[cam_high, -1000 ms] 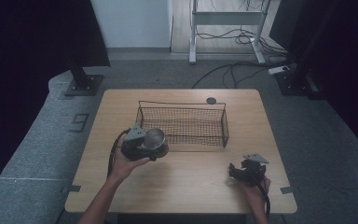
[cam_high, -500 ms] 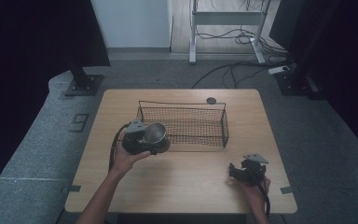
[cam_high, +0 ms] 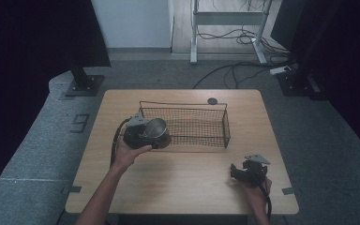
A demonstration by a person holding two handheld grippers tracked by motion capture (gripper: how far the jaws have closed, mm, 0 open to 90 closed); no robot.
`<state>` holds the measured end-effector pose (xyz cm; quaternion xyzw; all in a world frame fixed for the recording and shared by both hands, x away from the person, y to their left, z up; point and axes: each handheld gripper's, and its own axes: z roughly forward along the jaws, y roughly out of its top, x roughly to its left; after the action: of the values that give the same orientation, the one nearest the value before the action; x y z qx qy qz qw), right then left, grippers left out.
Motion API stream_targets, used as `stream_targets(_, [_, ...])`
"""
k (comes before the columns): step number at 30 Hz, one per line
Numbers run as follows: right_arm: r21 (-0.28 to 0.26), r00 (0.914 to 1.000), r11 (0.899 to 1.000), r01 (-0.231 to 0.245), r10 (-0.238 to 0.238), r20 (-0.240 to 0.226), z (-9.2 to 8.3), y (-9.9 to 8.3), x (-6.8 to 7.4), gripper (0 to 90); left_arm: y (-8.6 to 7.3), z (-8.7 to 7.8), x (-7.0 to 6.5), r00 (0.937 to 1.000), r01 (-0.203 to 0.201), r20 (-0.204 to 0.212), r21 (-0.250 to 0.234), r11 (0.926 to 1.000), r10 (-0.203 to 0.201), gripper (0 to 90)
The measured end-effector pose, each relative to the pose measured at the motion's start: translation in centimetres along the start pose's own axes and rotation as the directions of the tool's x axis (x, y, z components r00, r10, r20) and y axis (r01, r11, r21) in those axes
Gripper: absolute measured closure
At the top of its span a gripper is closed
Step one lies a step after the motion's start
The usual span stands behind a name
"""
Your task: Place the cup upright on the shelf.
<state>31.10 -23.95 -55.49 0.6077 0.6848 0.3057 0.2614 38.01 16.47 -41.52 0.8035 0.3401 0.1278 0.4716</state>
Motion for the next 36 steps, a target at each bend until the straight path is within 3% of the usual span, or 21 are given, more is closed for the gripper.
stream_targets(22, [0.001, 1.0000, 1.000, 0.003, -0.003, 0.000, 0.0, 0.0, 0.0, 12.9, 1.9, 1.7, 0.4, 0.9998, -0.017, -0.005, 0.036, 0.9992, 0.017, 18.6])
stream_targets(32, [-0.001, 1.0000, 1.000, 0.002, -0.002, 0.001, 0.0, 0.0, 0.0, 12.9, 2.7, 2.0, 1.0, 0.9999, -0.012, -0.005, 0.034, 0.9994, 0.012, 18.6])
stream_targets(36, [-0.001, 1.0000, 1.000, 0.004, -0.004, 0.001, 0.0, 0.0, 0.0, 13.0, 2.9, 2.2, 1.6, 0.9999, 0.013, 0.004, 0.029, 0.9995, -0.013, 18.6])
